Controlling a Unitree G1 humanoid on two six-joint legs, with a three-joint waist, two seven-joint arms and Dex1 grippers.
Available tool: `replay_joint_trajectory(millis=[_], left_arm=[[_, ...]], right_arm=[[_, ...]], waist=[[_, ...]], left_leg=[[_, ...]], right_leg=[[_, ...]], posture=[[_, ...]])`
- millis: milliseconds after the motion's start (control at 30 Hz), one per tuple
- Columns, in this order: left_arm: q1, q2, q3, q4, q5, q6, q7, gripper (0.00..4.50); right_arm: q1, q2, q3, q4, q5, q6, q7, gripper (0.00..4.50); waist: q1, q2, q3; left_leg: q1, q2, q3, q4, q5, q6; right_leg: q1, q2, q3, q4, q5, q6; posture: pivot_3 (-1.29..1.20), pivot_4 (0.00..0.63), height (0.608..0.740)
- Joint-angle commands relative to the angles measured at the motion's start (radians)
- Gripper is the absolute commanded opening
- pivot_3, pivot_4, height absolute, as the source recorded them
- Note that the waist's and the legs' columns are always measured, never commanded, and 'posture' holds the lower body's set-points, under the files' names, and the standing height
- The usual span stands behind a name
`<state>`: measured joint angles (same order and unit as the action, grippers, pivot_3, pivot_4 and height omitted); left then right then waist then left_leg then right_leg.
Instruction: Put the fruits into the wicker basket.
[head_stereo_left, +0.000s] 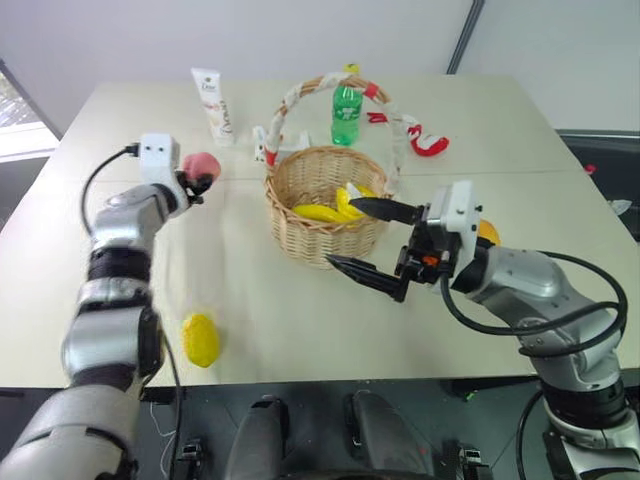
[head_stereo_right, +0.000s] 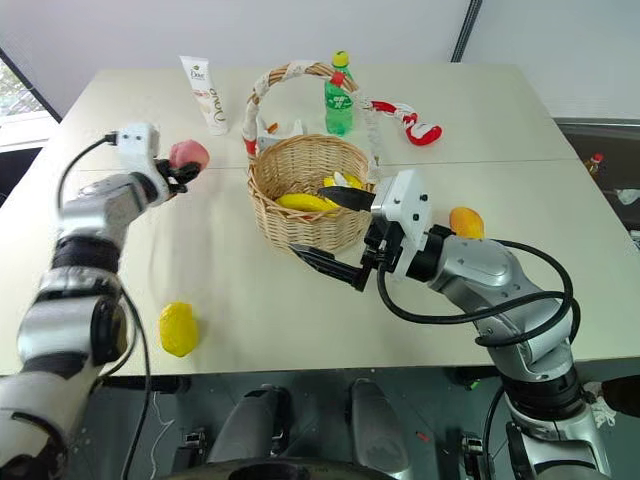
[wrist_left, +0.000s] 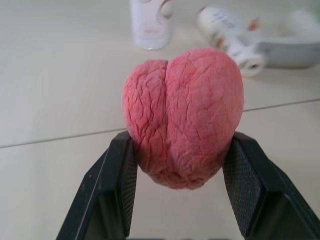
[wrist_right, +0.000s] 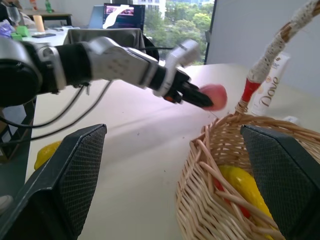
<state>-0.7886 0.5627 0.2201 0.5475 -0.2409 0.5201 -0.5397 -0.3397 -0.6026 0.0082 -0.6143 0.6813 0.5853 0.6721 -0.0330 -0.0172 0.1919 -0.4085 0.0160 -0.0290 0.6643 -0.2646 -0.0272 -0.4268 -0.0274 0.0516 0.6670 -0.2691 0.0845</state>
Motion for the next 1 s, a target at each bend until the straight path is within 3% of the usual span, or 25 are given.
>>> replay_joint_trajectory(millis=[33, 200, 300, 400, 533, 633, 700, 800, 1000], left_arm=[[0.171, 0.094, 0.054, -0.458, -0.178, 0.103, -0.182, 2.20], [0.260, 0.150, 0.054, -0.750, -0.343, 0.278, -0.235, 2.20], [0.171, 0.102, -0.085, -0.815, -0.310, 0.312, -0.184, 2.20], [0.064, 0.025, -0.240, -0.789, -0.230, 0.310, -0.137, 2.20], [-0.054, -0.078, -0.332, -0.638, -0.156, 0.285, -0.094, 2.20], [-0.082, -0.093, -0.347, -0.567, -0.134, 0.260, -0.114, 3.38], [-0.084, -0.081, -0.341, -0.560, -0.137, 0.240, -0.148, 4.38], [-0.070, -0.031, -0.311, -0.566, -0.164, 0.188, -0.252, 4.46], [0.043, 0.211, -0.222, -0.563, -0.186, 0.004, -0.544, 4.46]], right_arm=[[0.006, -0.023, -0.057, -0.022, 0.008, -0.009, 0.003, 4.50], [0.003, -0.045, -0.080, 0.021, -0.003, -0.024, 0.027, 4.50], [-0.016, -0.044, -0.072, 0.048, -0.013, -0.035, 0.044, 4.50], [-0.036, -0.034, -0.057, 0.065, -0.023, -0.045, 0.053, 4.50], [-0.038, -0.020, -0.046, 0.055, -0.031, -0.045, 0.042, 4.50], [-0.023, -0.016, -0.053, 0.033, -0.032, -0.039, 0.022, 4.50], [-0.006, -0.018, -0.064, 0.014, -0.029, -0.034, 0.007, 4.50], [0.014, -0.023, -0.074, -0.005, -0.026, -0.029, -0.010, 4.50], [0.024, -0.025, -0.076, -0.012, -0.024, -0.029, -0.019, 4.50]], waist=[[-0.003, 0.000, 0.000], [0.019, 0.000, 0.000], [0.022, -0.001, 0.000], [0.021, -0.001, -0.001], [0.012, -0.001, -0.001], [-0.002, -0.001, -0.001], [-0.006, -0.001, -0.001], [-0.007, -0.001, 0.000], [-0.011, 0.000, 0.000]], left_leg=[[0.000, 0.000, 0.000, 0.000, 0.000, 0.000], [0.000, -0.001, 0.000, 0.001, 0.001, -0.001], [0.001, -0.002, 0.000, 0.001, 0.000, -0.001], [0.000, -0.005, 0.001, 0.002, 0.000, -0.001], [0.001, -0.005, 0.001, 0.002, 0.000, 0.000], [0.001, -0.003, 0.000, 0.001, 0.000, 0.000], [0.001, -0.003, 0.000, 0.001, 0.000, 0.000], [0.001, -0.002, 0.000, 0.001, 0.000, 0.000], [0.001, -0.002, 0.000, 0.001, 0.000, 0.000]], right_leg=[[0.000, 0.000, 0.000, 0.000, 0.000, 0.000], [0.002, -0.001, 0.000, -0.001, 0.000, 0.000], [0.003, -0.001, 0.000, -0.001, 0.000, 0.000], [0.004, -0.001, -0.001, -0.002, 0.000, 0.001], [0.003, 0.001, 0.000, -0.002, 0.000, 0.000], [0.002, 0.003, 0.000, -0.001, 0.000, 0.000], [0.002, 0.003, 0.000, -0.001, 0.000, 0.000], [0.002, 0.003, 0.000, -0.001, 0.000, 0.000], [0.002, 0.003, 0.000, -0.001, 0.000, 0.000]], posture=[[0.00, 0.150, 0.740], [0.00, 0.150, 0.740], [0.00, 0.150, 0.740], [0.00, 0.150, 0.740], [0.00, 0.150, 0.740], [0.00, 0.150, 0.740], [0.00, 0.150, 0.740], [0.00, 0.150, 0.740], [0.00, 0.150, 0.740]])
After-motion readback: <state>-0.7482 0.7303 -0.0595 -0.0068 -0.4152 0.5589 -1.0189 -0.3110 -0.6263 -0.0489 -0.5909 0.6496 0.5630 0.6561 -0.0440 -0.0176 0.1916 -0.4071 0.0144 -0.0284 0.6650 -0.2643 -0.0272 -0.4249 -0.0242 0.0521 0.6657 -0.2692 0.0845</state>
